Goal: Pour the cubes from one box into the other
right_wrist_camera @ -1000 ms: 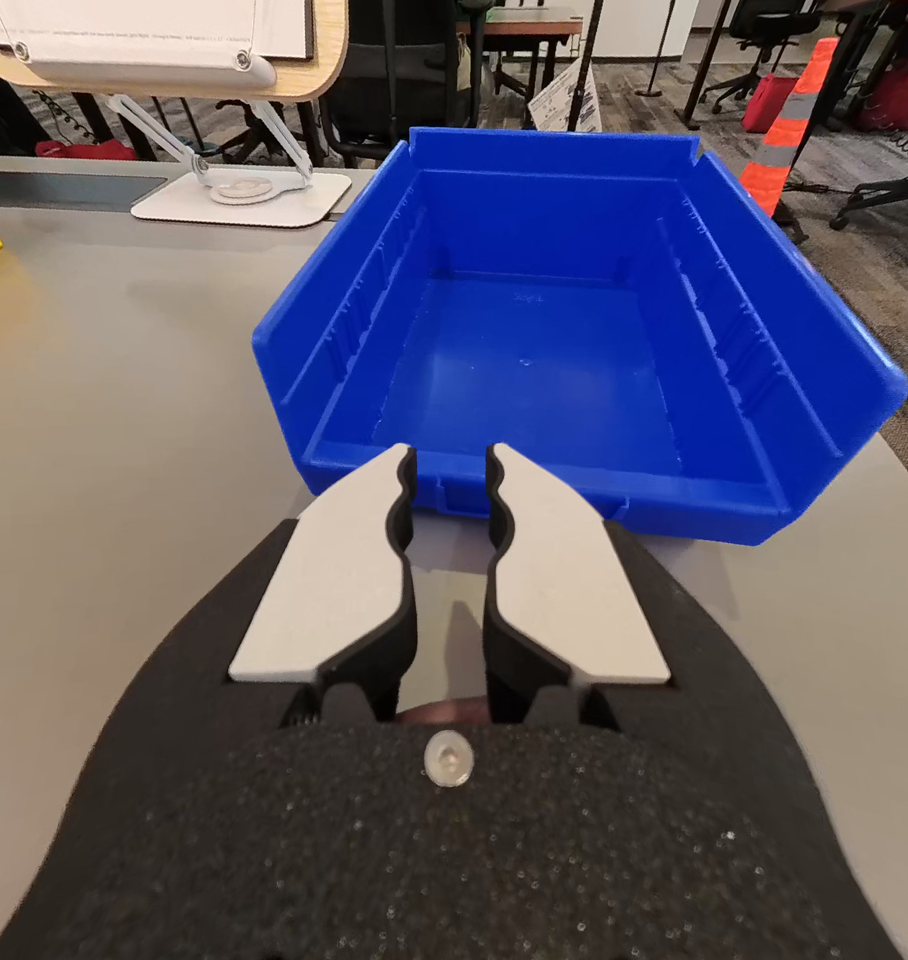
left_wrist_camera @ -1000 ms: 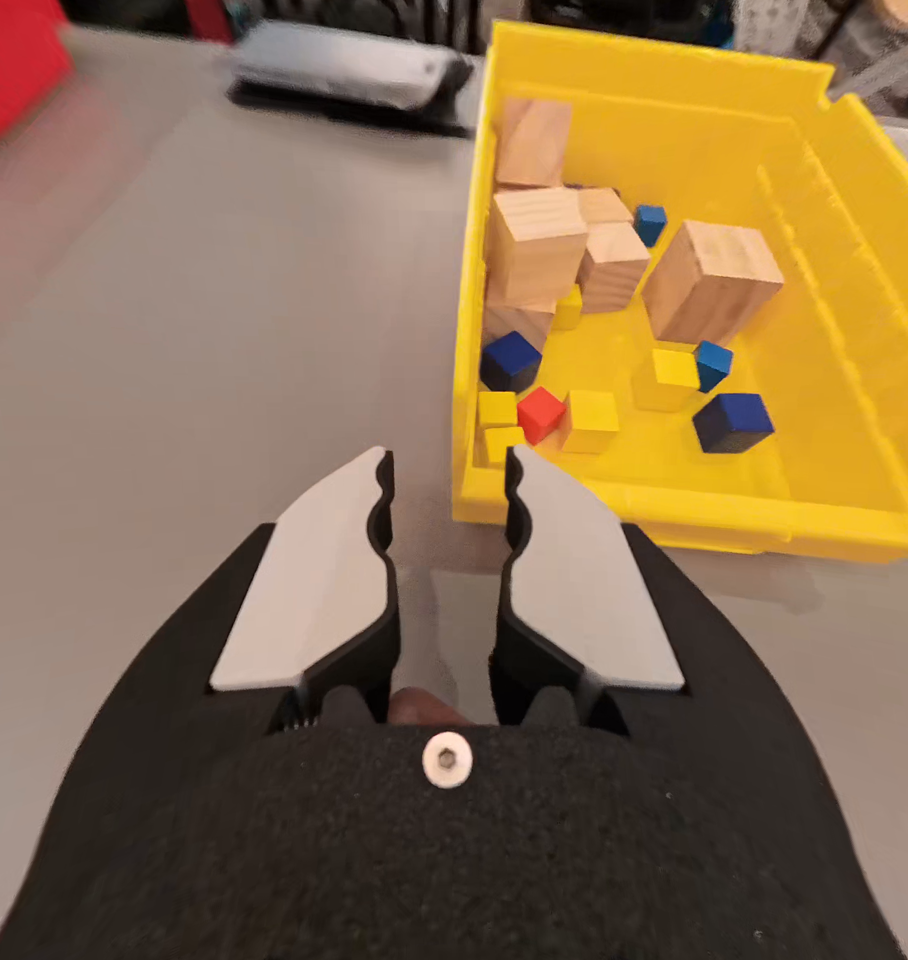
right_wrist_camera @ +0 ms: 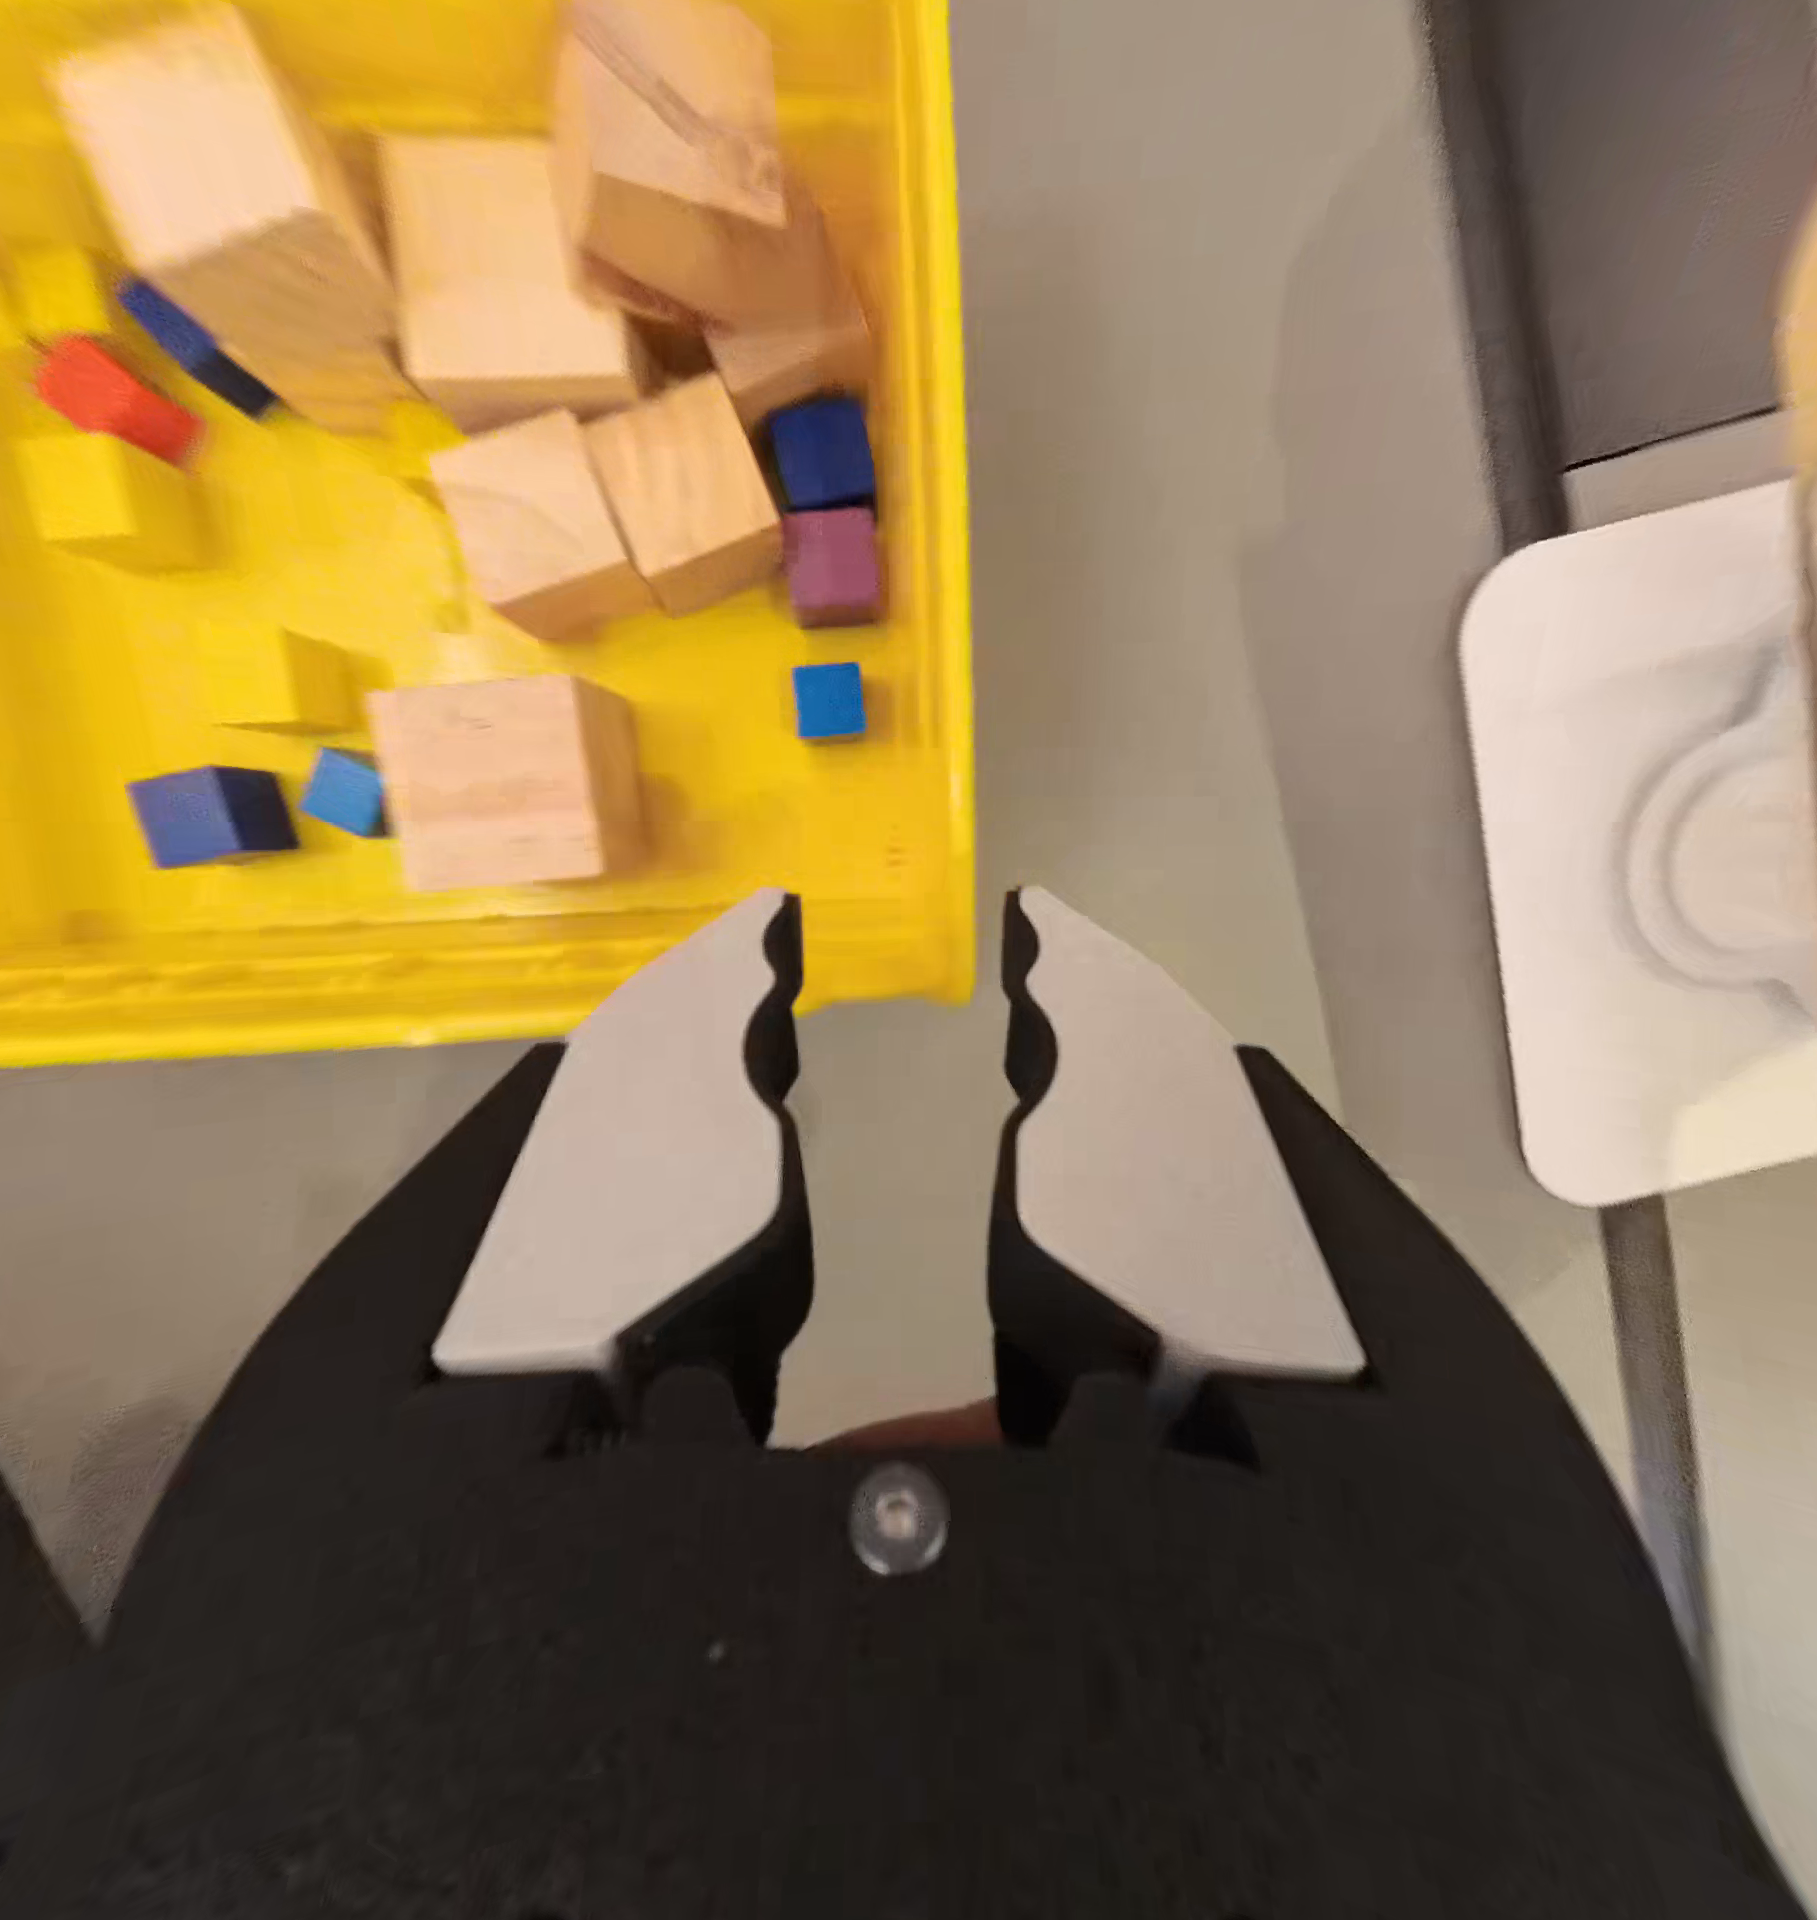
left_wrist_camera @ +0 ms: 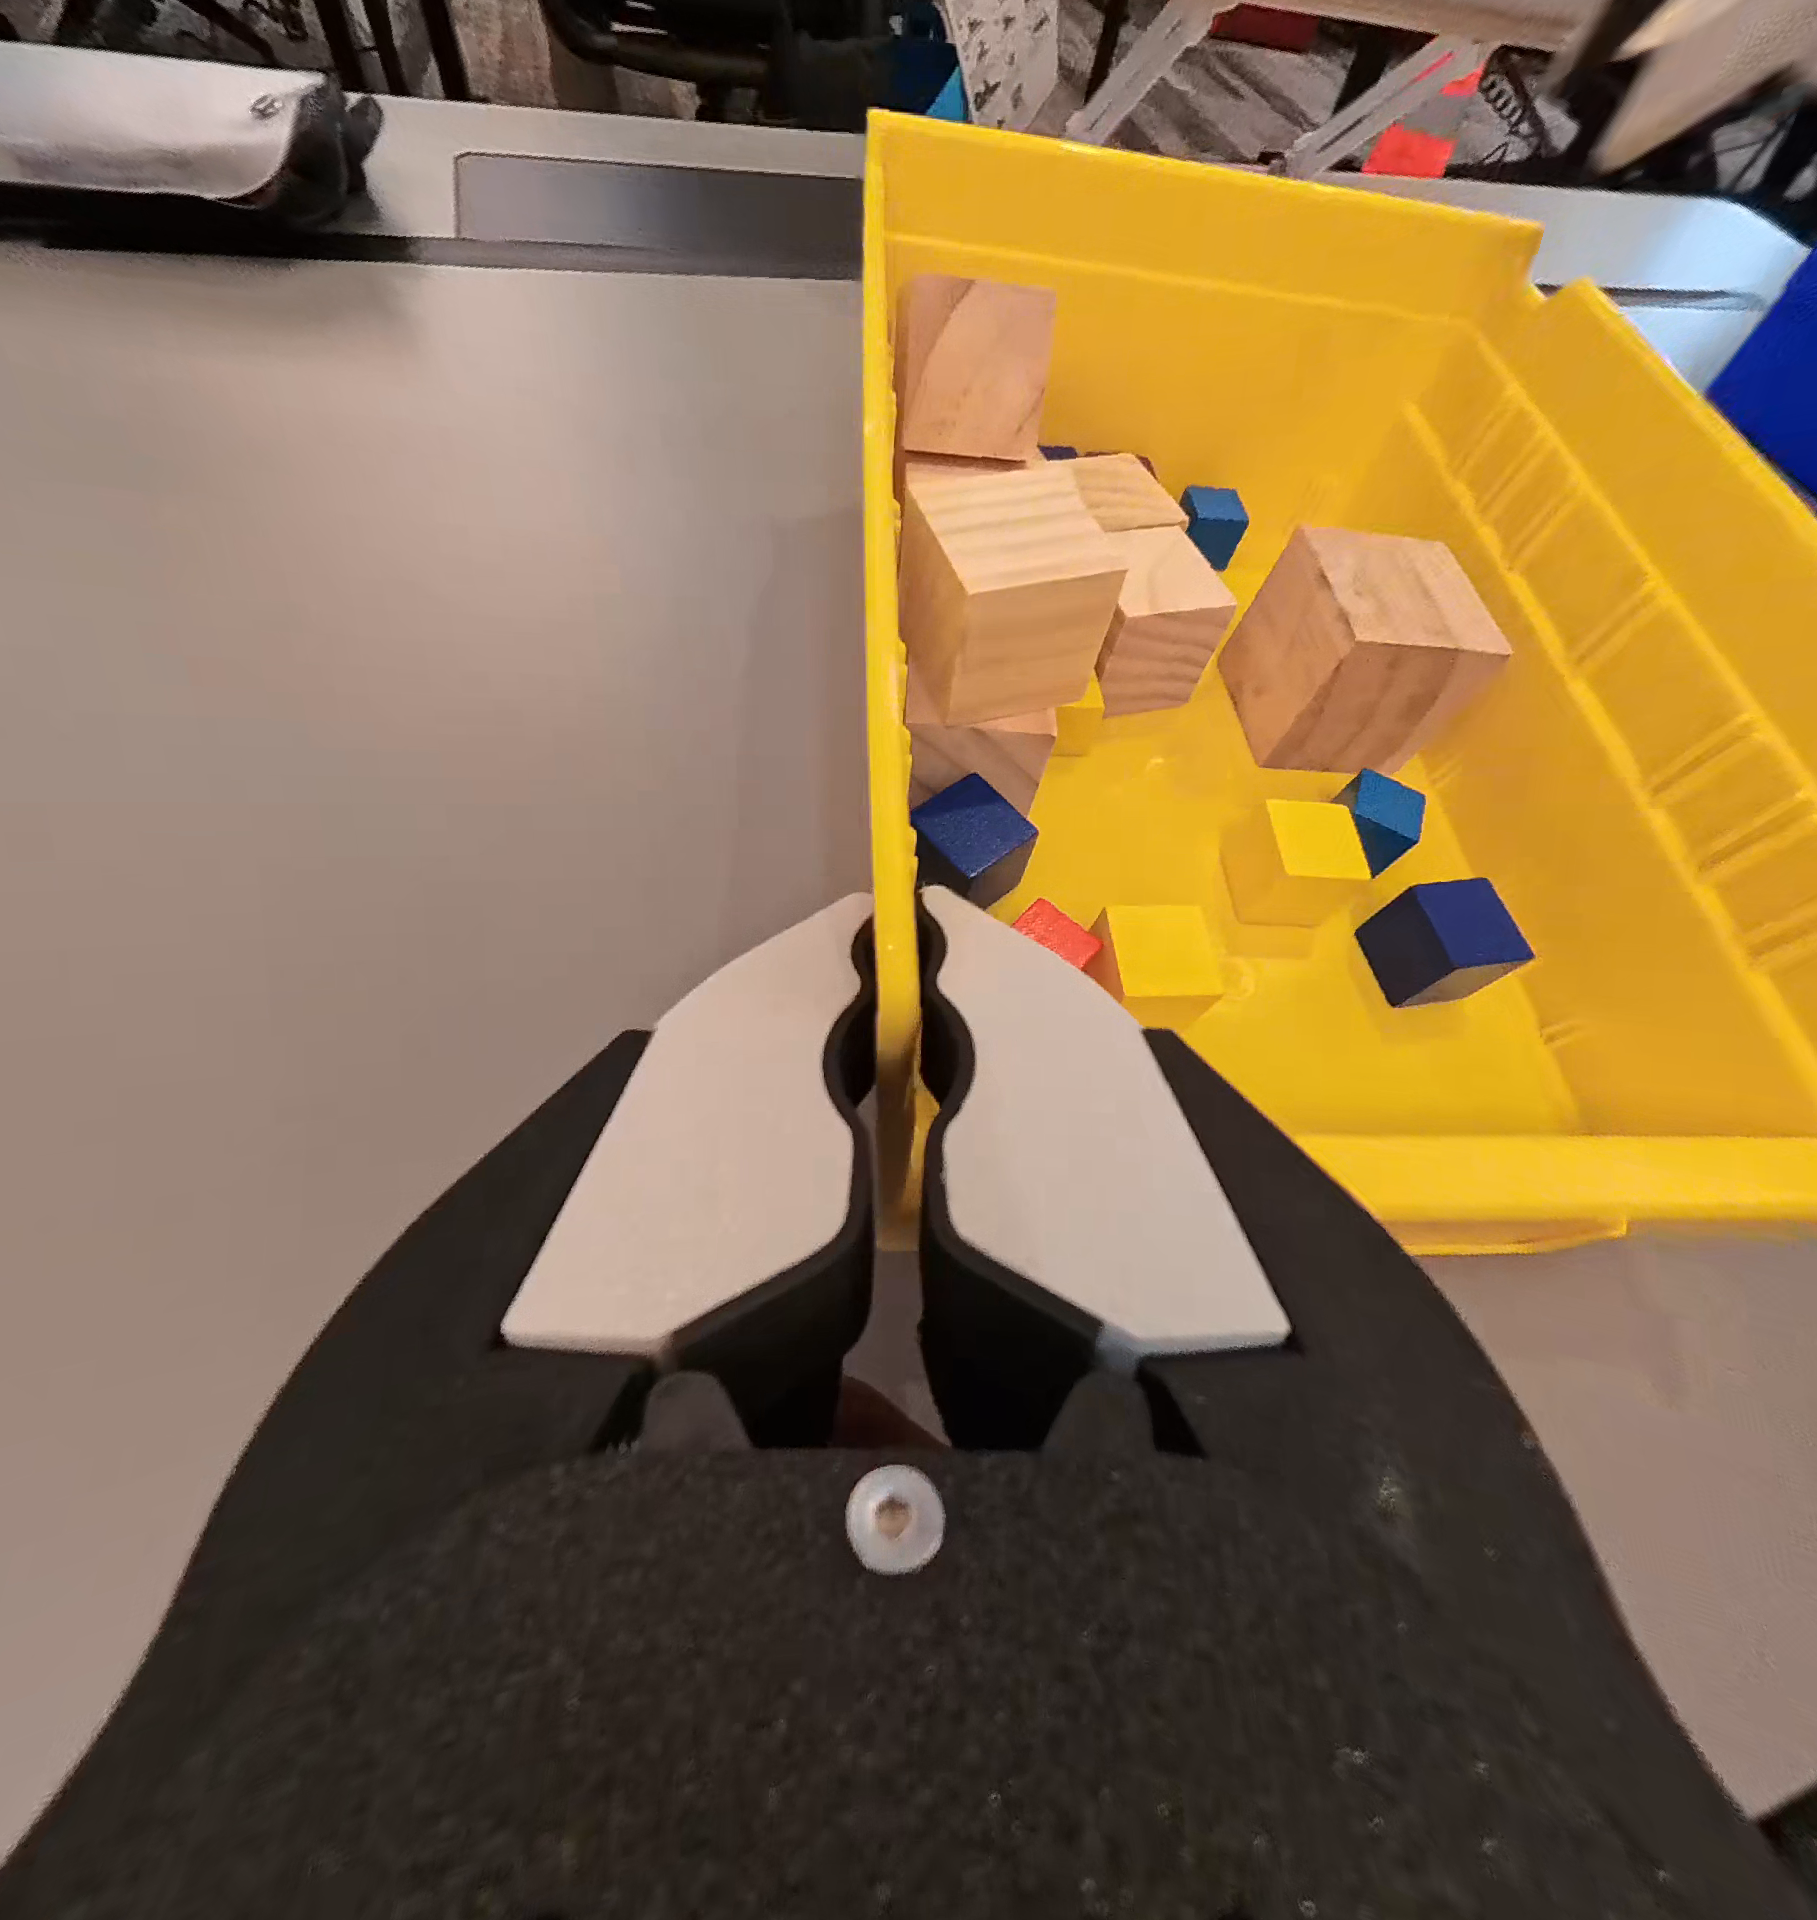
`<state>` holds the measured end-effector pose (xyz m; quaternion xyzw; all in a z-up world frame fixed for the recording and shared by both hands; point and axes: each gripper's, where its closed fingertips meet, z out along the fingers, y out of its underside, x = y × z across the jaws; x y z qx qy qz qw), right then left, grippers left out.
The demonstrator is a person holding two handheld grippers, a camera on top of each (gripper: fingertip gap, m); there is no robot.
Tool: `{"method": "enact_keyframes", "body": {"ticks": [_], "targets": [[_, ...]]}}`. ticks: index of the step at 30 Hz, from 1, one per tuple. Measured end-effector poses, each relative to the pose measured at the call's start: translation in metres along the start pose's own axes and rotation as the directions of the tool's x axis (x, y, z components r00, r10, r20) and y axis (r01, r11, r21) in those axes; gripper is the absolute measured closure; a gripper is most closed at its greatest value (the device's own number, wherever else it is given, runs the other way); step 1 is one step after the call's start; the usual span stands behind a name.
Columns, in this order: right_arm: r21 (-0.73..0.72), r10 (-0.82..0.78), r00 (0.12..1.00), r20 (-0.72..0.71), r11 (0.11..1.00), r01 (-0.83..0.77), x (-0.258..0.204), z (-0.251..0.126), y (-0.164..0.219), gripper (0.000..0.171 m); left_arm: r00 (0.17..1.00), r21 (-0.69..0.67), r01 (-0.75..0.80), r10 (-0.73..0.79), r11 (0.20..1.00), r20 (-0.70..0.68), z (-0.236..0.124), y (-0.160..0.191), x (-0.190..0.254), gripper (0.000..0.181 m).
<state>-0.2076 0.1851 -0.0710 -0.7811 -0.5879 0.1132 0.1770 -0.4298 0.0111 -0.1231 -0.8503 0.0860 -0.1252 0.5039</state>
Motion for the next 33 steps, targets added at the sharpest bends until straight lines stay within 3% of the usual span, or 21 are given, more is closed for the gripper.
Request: {"method": "enact_keyframes", "body": {"ticks": [5,7,13,17,21,27,33], "targets": [[-0.384,-0.115,0.99,0.086,0.913,0.139,0.009,0.057,0.022,0.134,1.0,-0.005,0.008,-0.008,1.0,0.021,0.001,0.0,0.004,0.178],[-0.378,-0.072,0.992,0.1,0.92,0.104,0.008,0.065,0.013,0.165,1.0,-0.001,0.015,-0.015,1.0,0.024,0.001,0.0,0.004,0.178],[-0.35,-0.102,0.99,0.102,0.928,0.132,0.009,0.045,0.032,0.168,0.998,-0.028,-0.043,0.044,0.999,0.034,0.003,-0.012,0.025,0.179],[-0.31,-0.038,0.999,0.0,0.95,0.036,0.035,-0.015,0.064,0.168,0.993,-0.026,-0.118,0.117,0.993,-0.021,0.024,-0.045,0.066,0.179],[-0.314,0.066,0.992,-0.108,0.945,-0.097,0.07,-0.098,0.125,0.168,0.971,0.007,-0.196,0.195,0.981,-0.138,0.06,-0.105,0.131,0.179],[-0.189,0.26,0.906,-0.333,0.923,-0.335,0.142,-0.238,0.242,0.168,0.902,0.113,-0.309,0.329,0.944,-0.281,0.143,-0.198,0.265,0.179],[-0.114,0.413,0.767,-0.491,0.843,-0.526,0.199,-0.336,0.373,0.168,0.812,0.127,-0.41,0.425,0.903,-0.4,0.236,-0.245,0.402,0.179]]}}
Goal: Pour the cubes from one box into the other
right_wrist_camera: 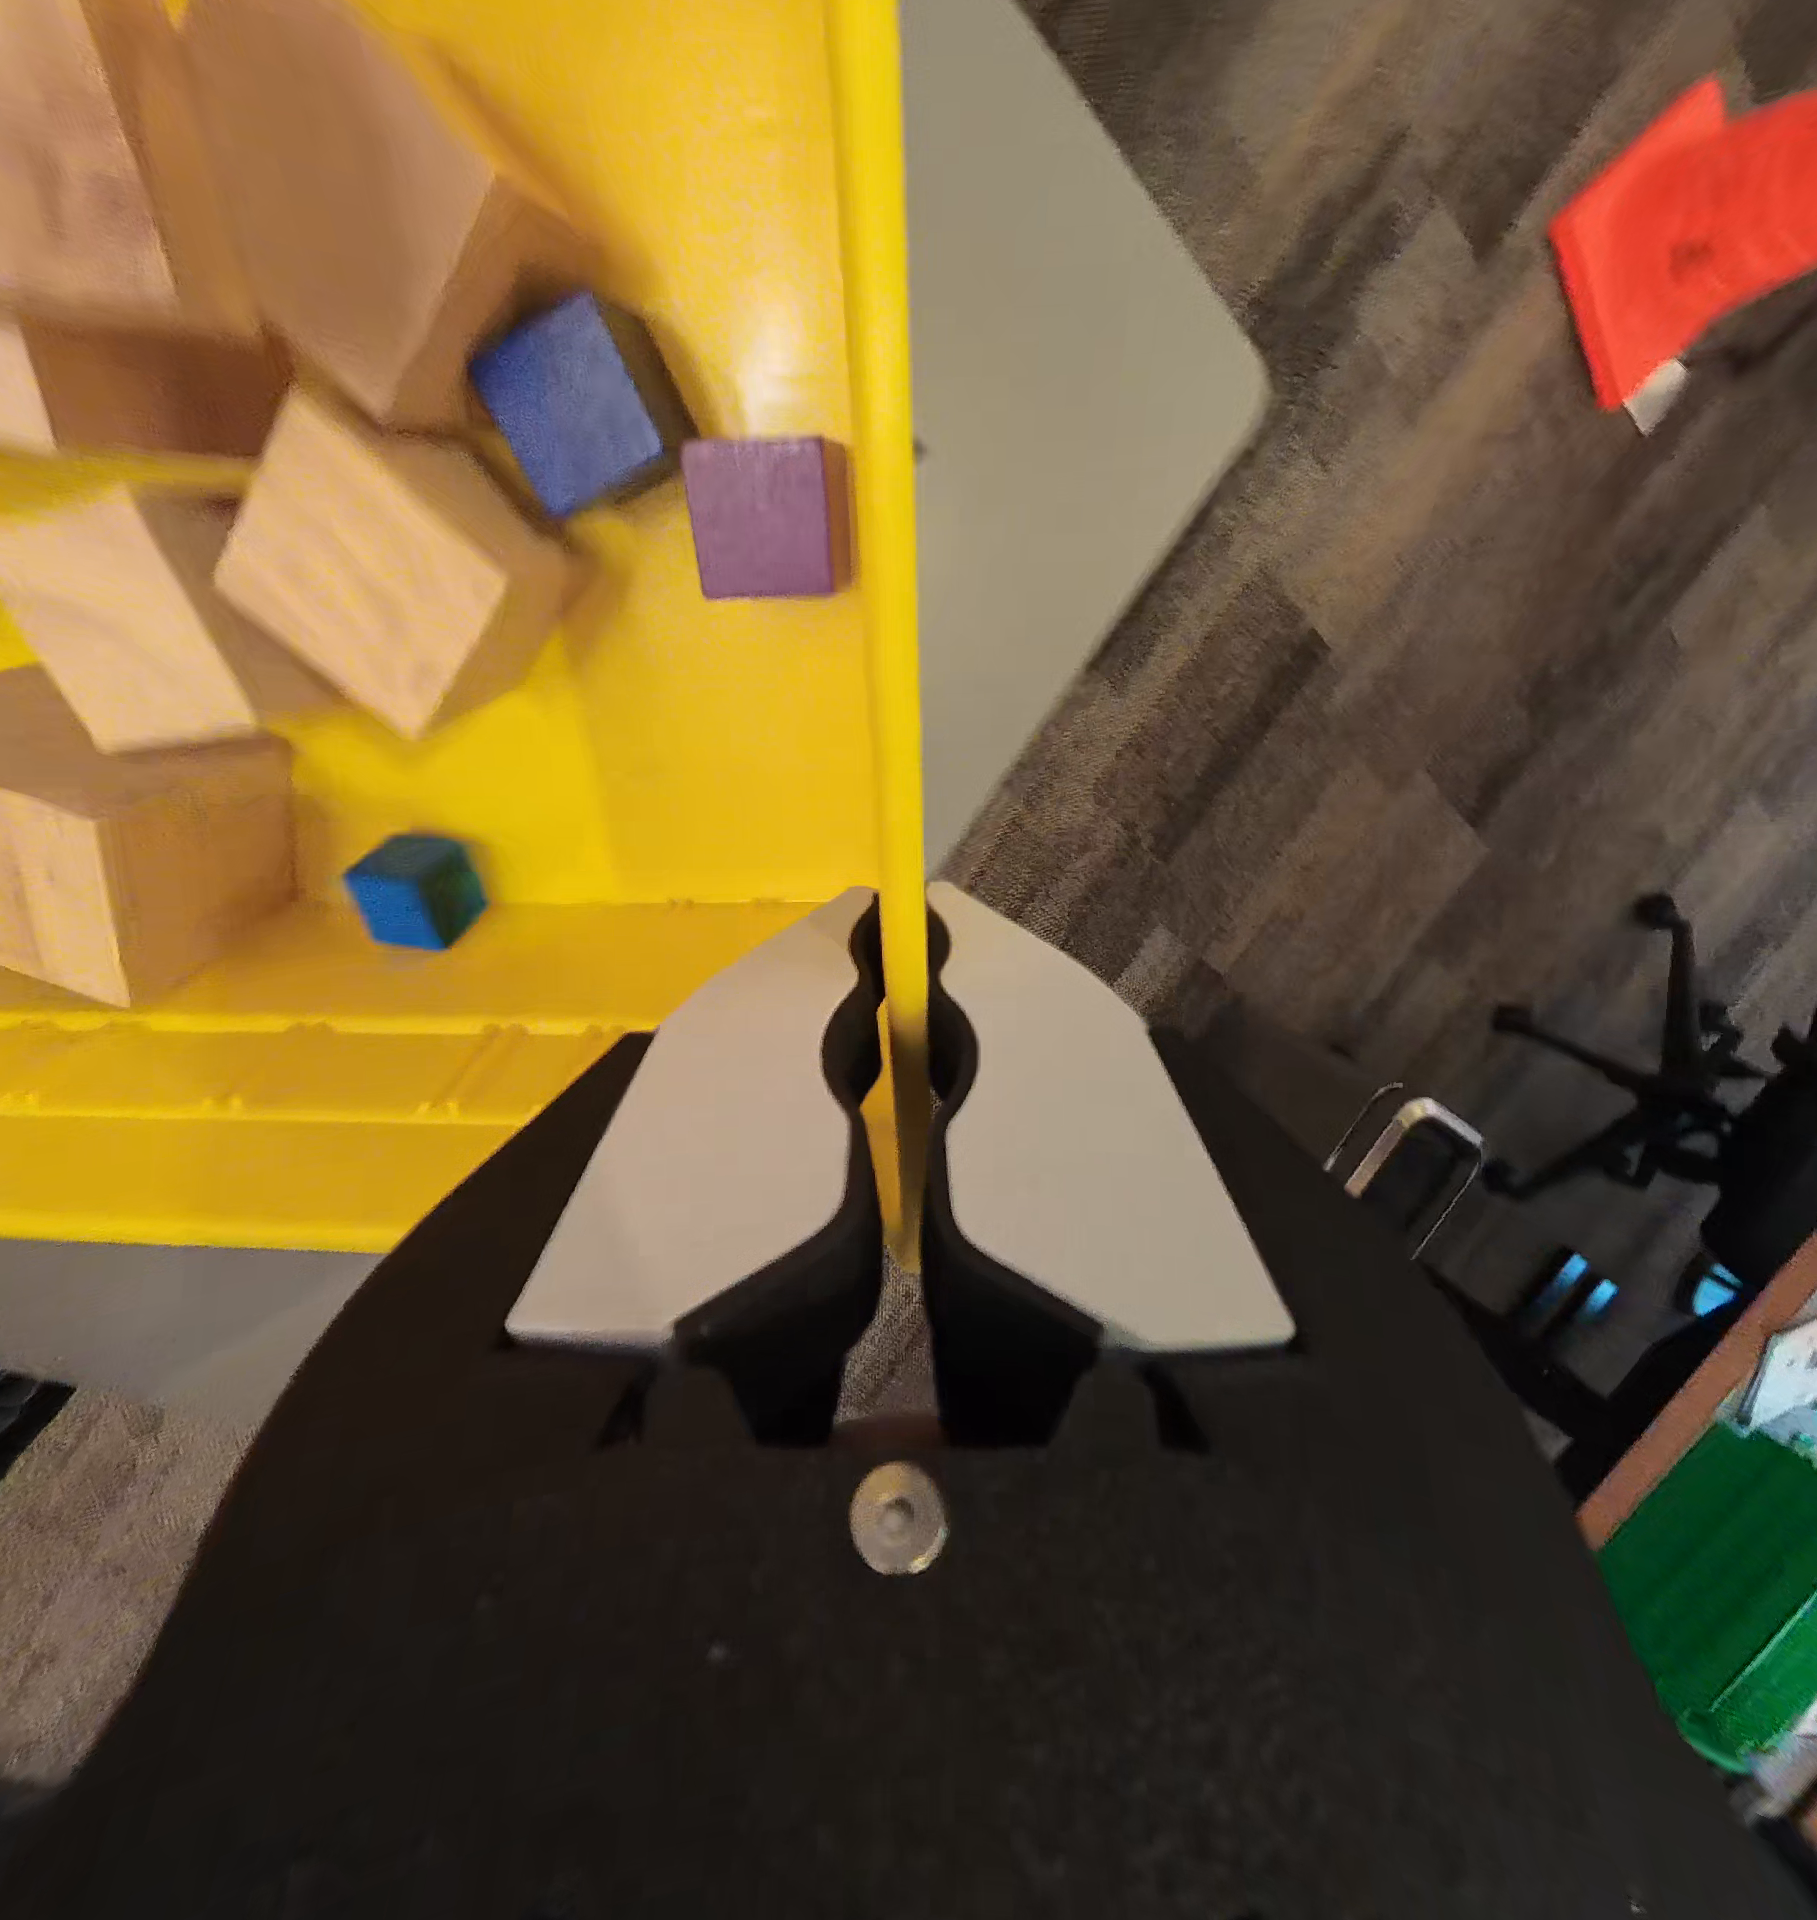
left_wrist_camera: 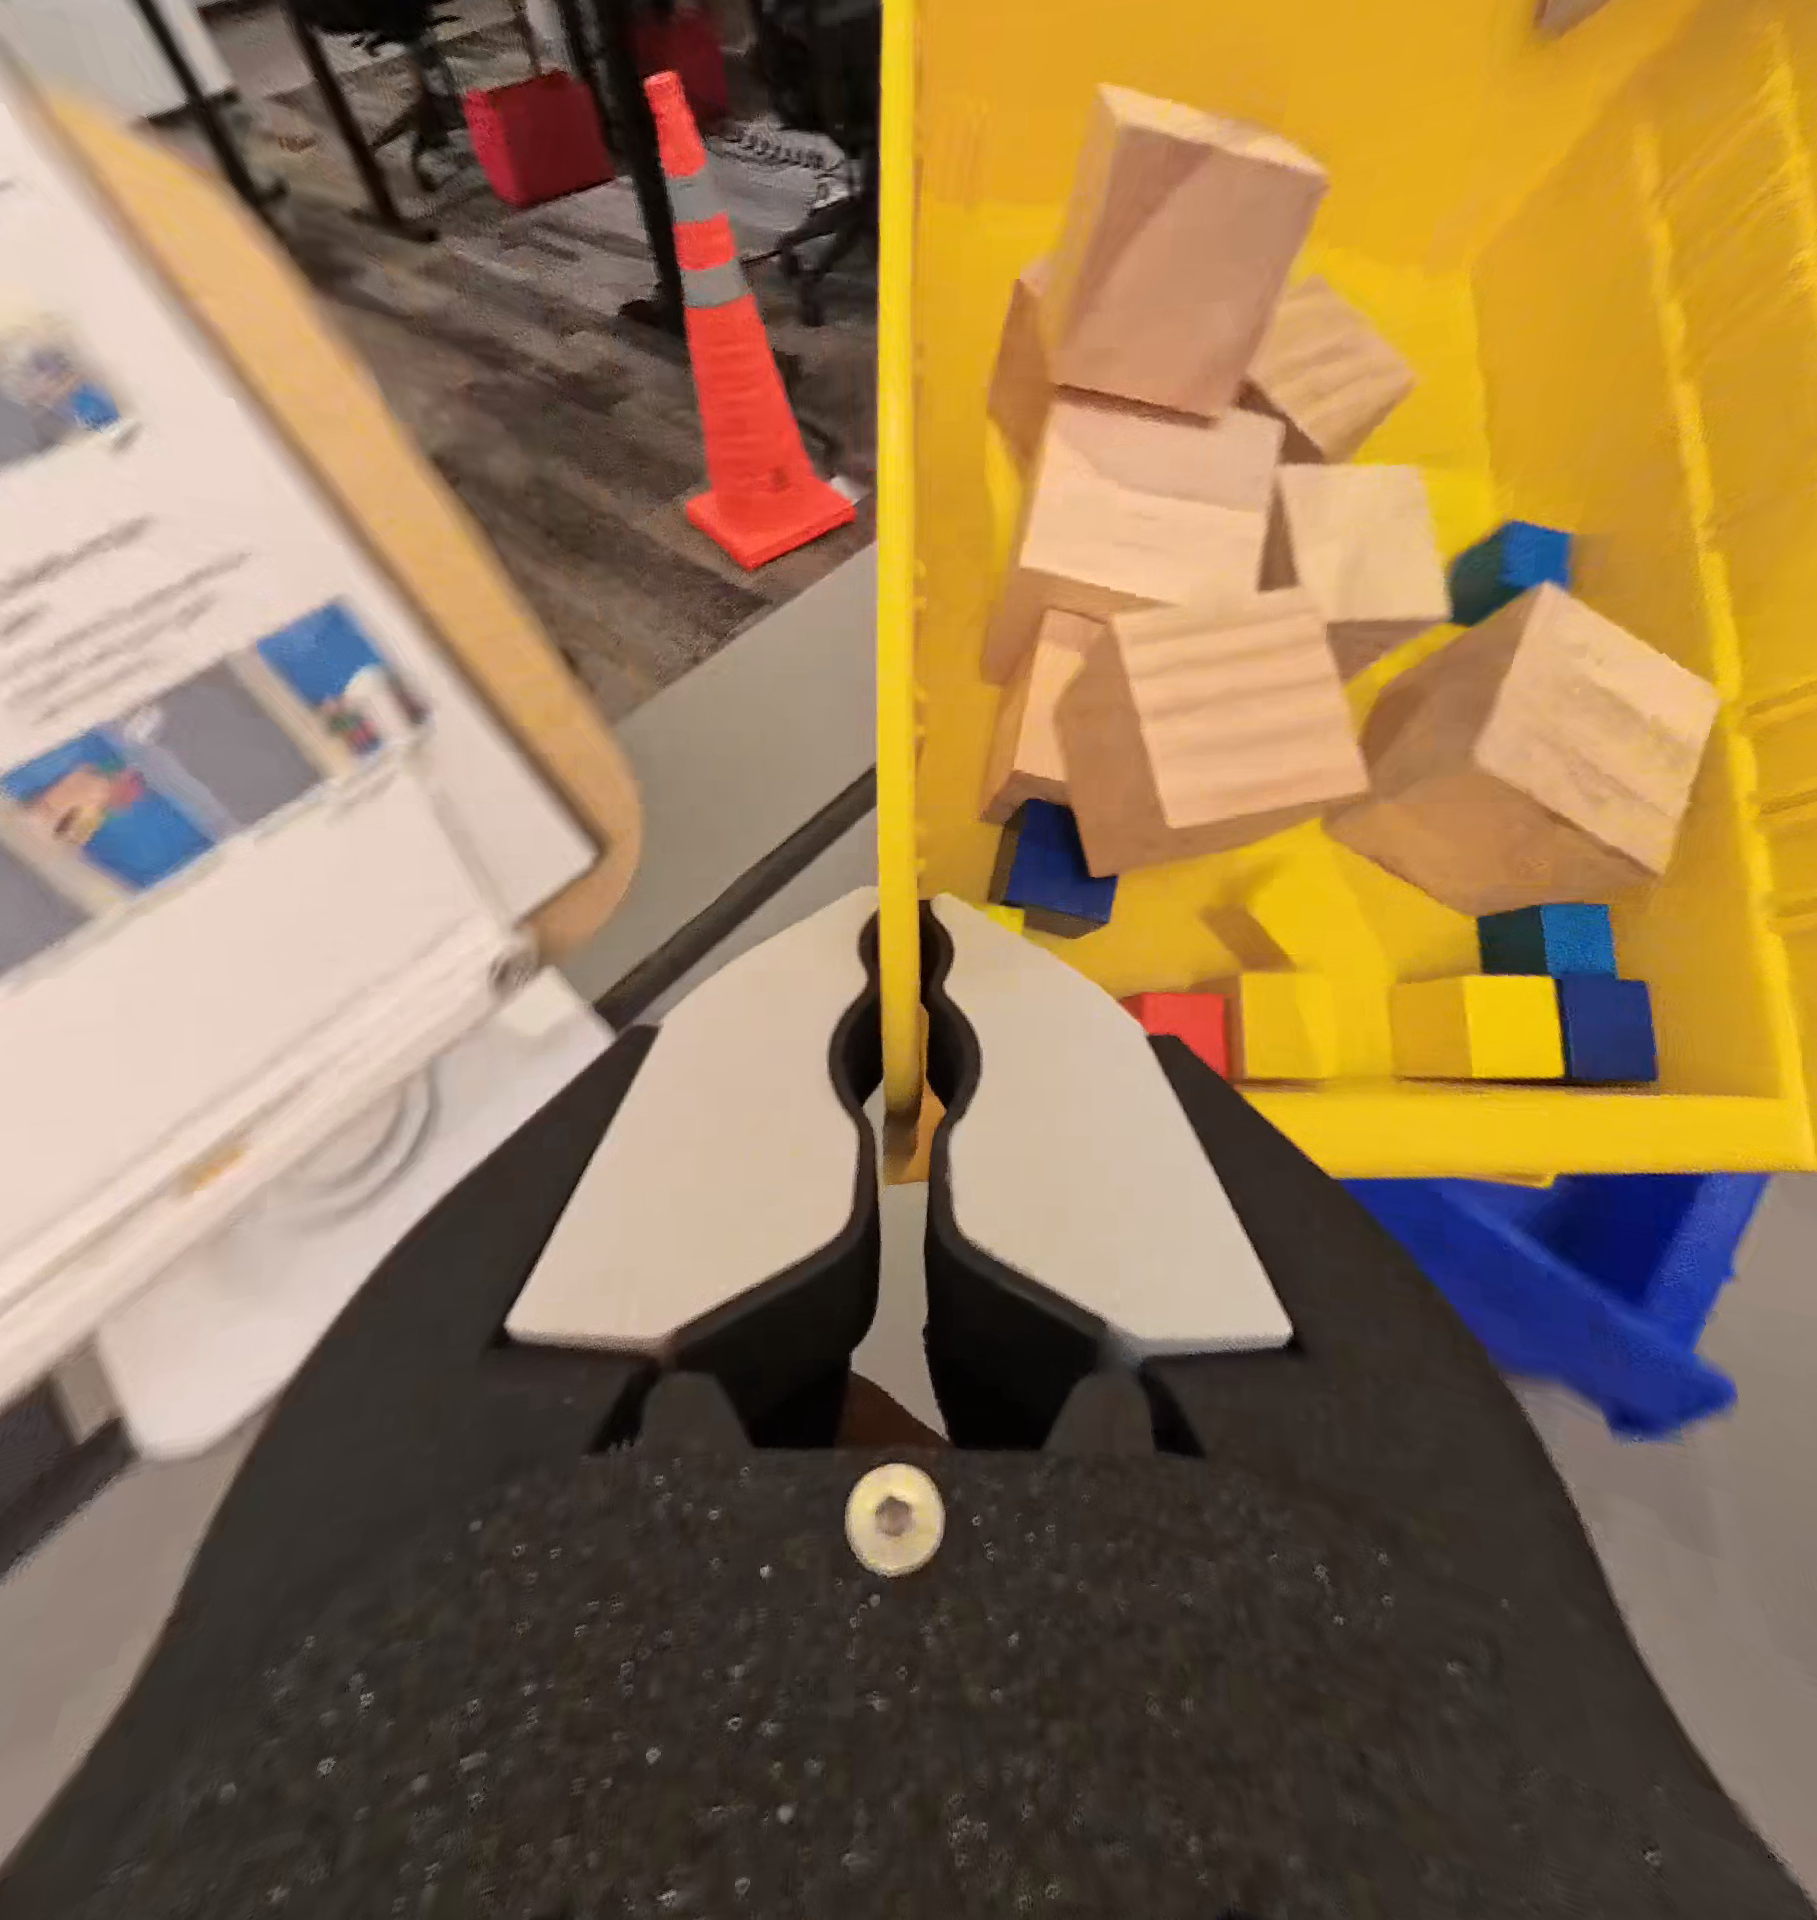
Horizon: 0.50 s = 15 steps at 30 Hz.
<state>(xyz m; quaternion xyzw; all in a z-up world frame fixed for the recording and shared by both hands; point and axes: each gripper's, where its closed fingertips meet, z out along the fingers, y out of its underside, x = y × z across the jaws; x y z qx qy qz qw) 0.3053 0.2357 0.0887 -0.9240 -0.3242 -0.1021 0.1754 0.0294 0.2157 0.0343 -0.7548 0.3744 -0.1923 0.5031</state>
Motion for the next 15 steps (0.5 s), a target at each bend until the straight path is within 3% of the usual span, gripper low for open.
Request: {"method": "enact_keyframes", "body": {"ticks": [4,8,15], "targets": [[0.113,0.117,0.989,-0.087,0.988,-0.107,0.058,0.0,0.035,0.168,0.995,0.049,-0.095,0.094,0.994,0.014,0.059,-0.035,0.023,0.179],[0.177,0.14,0.976,-0.167,0.978,-0.11,0.074,0.015,0.059,0.168,0.994,0.096,-0.111,0.109,0.989,0.029,0.094,-0.029,0.036,0.178],[0.315,0.198,0.953,-0.23,0.942,-0.12,0.066,0.028,0.058,0.168,0.98,0.195,-0.177,0.154,0.965,0.125,0.101,-0.016,0.028,0.178]]}}
